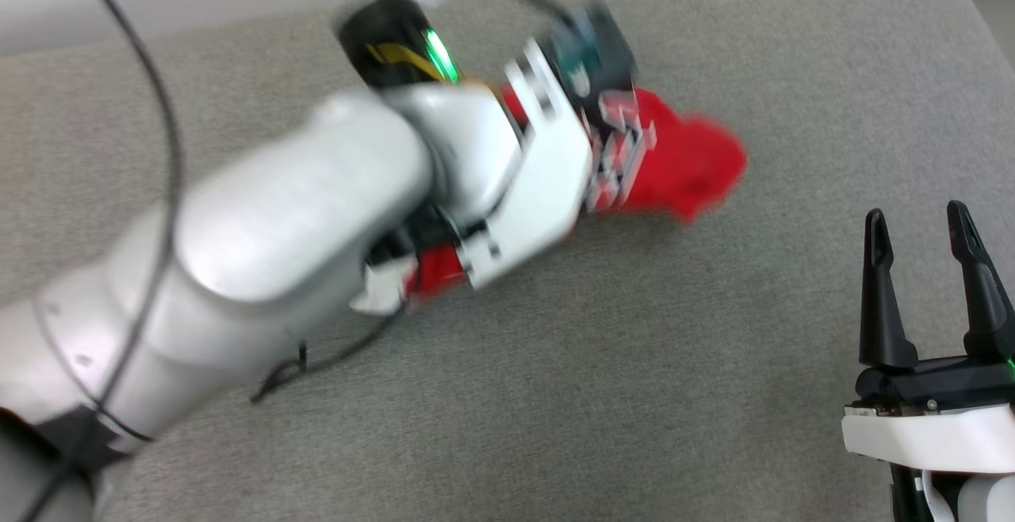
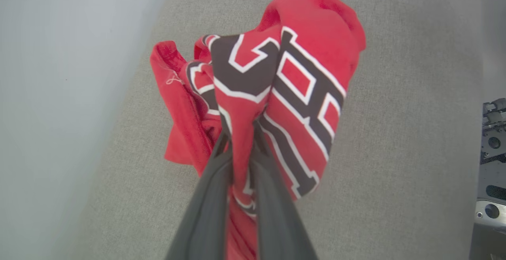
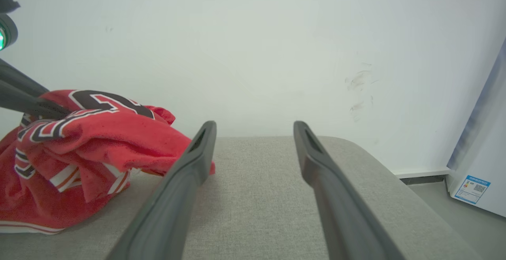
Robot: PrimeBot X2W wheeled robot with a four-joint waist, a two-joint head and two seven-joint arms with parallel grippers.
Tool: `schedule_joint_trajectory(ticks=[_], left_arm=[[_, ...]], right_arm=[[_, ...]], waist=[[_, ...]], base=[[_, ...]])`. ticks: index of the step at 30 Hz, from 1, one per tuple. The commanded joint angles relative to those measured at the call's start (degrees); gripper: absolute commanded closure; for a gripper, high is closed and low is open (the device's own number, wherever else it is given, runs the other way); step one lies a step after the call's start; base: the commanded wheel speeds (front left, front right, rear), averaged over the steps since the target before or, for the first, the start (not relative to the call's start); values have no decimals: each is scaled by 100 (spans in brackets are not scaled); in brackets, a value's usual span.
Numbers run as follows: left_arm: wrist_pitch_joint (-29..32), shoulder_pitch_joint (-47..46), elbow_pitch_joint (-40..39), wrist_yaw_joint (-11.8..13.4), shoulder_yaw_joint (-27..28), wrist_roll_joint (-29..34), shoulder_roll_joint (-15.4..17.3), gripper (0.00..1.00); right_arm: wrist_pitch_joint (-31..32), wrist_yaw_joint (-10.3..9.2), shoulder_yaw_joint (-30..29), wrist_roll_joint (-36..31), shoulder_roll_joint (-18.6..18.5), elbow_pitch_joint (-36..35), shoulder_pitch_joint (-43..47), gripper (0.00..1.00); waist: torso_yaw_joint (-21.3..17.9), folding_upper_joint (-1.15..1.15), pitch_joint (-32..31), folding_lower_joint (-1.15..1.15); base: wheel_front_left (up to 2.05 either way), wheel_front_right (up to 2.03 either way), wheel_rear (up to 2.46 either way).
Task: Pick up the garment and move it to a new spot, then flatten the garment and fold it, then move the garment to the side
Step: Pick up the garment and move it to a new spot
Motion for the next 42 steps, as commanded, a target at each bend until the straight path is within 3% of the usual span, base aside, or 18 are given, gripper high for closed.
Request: schedule_joint_trajectory(ticks=[1,7,13,19,20,21,22,27,30,33,42], left_arm=[[-88,127,57,7,-140,-53,-24,100],[-247,944,308,7,-668,-66,-450,100],[392,2121,163,2,-721,489,-696,100],[-156,2025,167,3,-701,663,-703,100],[-428,1912,205,6,-682,695,-710,73],[-687,1851,243,7,-675,736,-732,10],[-939,1841,260,6,-678,774,-755,0],[-2405,1805,462,17,-565,960,-826,0],[-3180,1952,522,257,-363,1155,-858,0],[-3924,2135,544,680,-128,1362,-872,0],[-5607,2988,632,2237,703,1681,-688,0]], right_arm=[[-11,-4,10,42,17,11,27,0],[-12,-4,19,59,16,12,-15,0],[-12,-4,-8,54,16,34,-121,0],[-12,-4,-34,-26,15,130,-38,0],[-12,-4,-33,-44,15,146,5,0],[-12,-4,-34,-61,15,165,47,0],[-12,-4,-25,-65,15,184,86,0],[-12,-4,-63,-147,14,243,306,0],[-12,-4,-98,-178,15,264,429,0],[-12,-4,-130,-199,15,284,530,0],[-12,-4,-182,-233,14,297,682,0]], waist=[[-84,0,93,1],[-133,0,329,1],[-112,0,491,1],[56,0,283,1],[91,0,208,1],[124,0,122,1],[152,0,33,1],[340,0,-411,1],[464,0,-615,1],[593,0,-768,1],[872,0,-997,1]], base=[[0,0,0],[0,0,0],[0,0,0],[0,0,0],[0,0,0],[0,0,0],[0,0,0],[0,0,0],[0,0,0],[0,0,0],[0,0,0]])
